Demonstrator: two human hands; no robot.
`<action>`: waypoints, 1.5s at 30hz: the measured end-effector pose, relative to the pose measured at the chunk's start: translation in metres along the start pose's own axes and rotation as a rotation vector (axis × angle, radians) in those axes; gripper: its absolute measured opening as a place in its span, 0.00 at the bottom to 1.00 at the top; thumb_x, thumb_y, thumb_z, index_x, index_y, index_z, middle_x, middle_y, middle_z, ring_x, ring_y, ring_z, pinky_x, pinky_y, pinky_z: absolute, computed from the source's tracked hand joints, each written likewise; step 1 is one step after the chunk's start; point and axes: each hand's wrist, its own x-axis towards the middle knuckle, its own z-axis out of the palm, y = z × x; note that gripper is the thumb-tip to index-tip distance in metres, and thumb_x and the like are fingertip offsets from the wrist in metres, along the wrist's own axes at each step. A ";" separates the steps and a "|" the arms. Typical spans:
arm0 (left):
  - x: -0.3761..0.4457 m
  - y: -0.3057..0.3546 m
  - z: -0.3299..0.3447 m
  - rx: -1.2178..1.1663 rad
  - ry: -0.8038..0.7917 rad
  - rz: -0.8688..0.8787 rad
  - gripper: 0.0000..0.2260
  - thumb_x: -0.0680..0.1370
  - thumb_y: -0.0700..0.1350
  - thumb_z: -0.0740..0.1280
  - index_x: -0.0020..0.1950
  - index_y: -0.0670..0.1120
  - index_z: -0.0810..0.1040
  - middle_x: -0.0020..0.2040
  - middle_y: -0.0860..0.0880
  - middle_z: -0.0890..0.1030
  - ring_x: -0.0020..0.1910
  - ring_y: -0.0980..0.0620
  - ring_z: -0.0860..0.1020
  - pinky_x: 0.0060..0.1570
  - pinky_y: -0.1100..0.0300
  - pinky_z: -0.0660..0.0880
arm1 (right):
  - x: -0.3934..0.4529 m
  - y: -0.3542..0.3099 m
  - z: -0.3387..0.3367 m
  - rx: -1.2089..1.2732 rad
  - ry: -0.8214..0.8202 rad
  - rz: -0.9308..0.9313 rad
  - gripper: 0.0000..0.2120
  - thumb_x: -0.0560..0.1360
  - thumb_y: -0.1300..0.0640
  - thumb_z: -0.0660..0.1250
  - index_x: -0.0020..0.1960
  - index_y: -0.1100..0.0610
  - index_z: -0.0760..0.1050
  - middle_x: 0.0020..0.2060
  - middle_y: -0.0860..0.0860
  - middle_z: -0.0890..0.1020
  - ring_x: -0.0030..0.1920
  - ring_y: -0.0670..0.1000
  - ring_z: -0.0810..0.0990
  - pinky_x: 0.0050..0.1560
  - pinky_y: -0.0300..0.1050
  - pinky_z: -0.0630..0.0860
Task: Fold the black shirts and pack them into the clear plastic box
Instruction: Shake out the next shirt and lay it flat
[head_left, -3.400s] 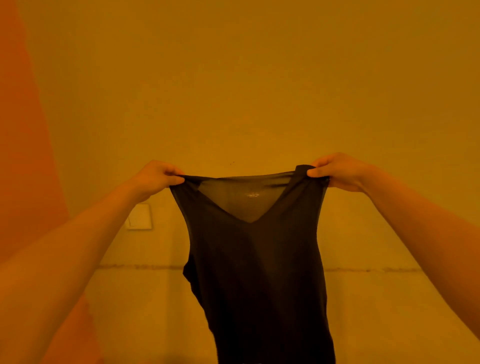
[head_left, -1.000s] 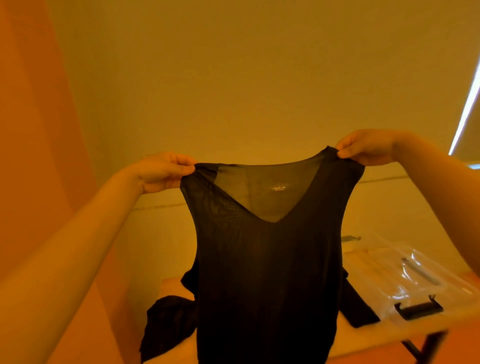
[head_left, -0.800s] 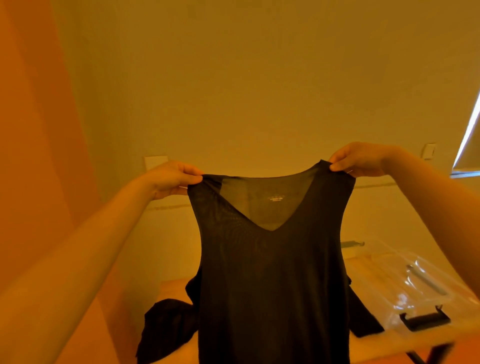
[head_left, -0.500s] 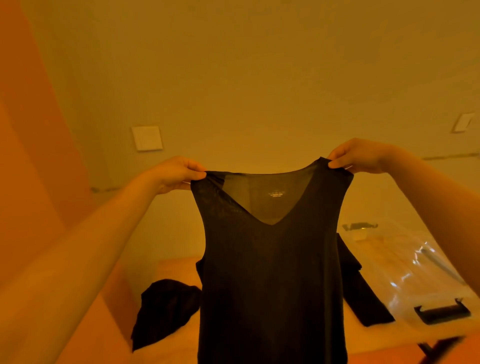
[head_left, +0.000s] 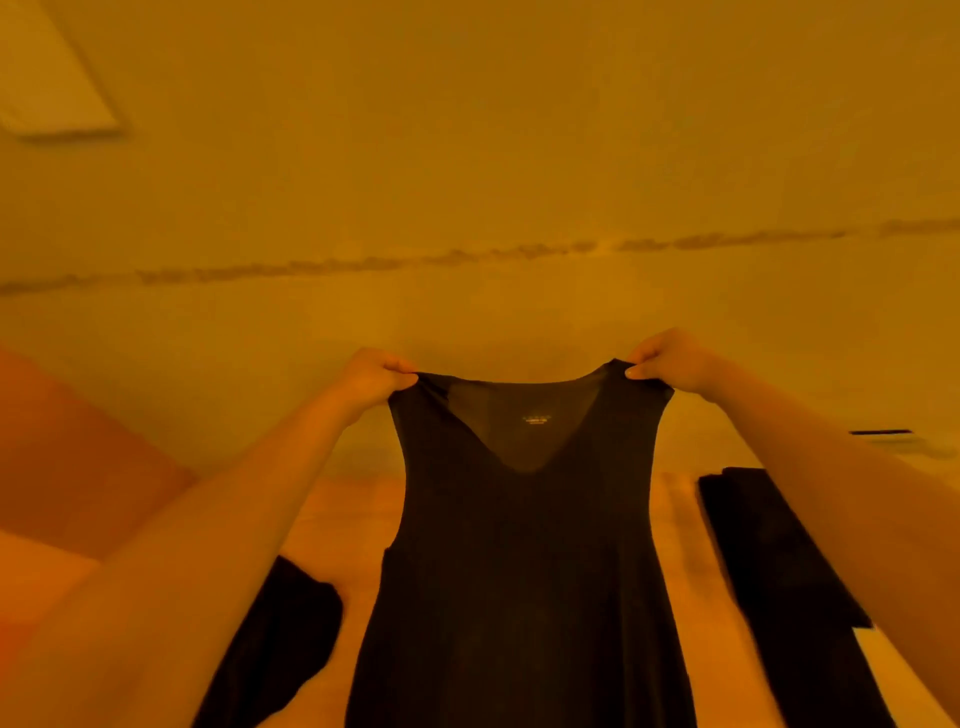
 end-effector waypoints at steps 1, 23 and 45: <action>0.015 -0.011 0.011 0.029 0.024 -0.020 0.05 0.77 0.36 0.65 0.51 0.42 0.78 0.43 0.46 0.76 0.48 0.49 0.74 0.40 0.63 0.70 | 0.020 0.010 0.014 -0.017 -0.011 0.015 0.02 0.74 0.65 0.66 0.44 0.60 0.78 0.37 0.54 0.77 0.42 0.52 0.74 0.43 0.43 0.70; -0.037 -0.167 0.174 0.989 -0.016 0.177 0.28 0.80 0.59 0.46 0.76 0.51 0.40 0.77 0.47 0.40 0.75 0.47 0.37 0.71 0.47 0.37 | -0.008 0.110 0.215 -0.701 -0.064 -0.236 0.31 0.79 0.42 0.45 0.76 0.55 0.40 0.76 0.53 0.43 0.76 0.53 0.40 0.72 0.51 0.38; -0.363 -0.315 0.139 0.151 0.302 -0.316 0.19 0.75 0.47 0.69 0.60 0.38 0.72 0.59 0.38 0.74 0.57 0.39 0.72 0.55 0.45 0.71 | -0.378 0.213 0.293 0.506 0.620 0.634 0.20 0.74 0.54 0.69 0.61 0.62 0.69 0.55 0.59 0.75 0.52 0.57 0.74 0.48 0.50 0.70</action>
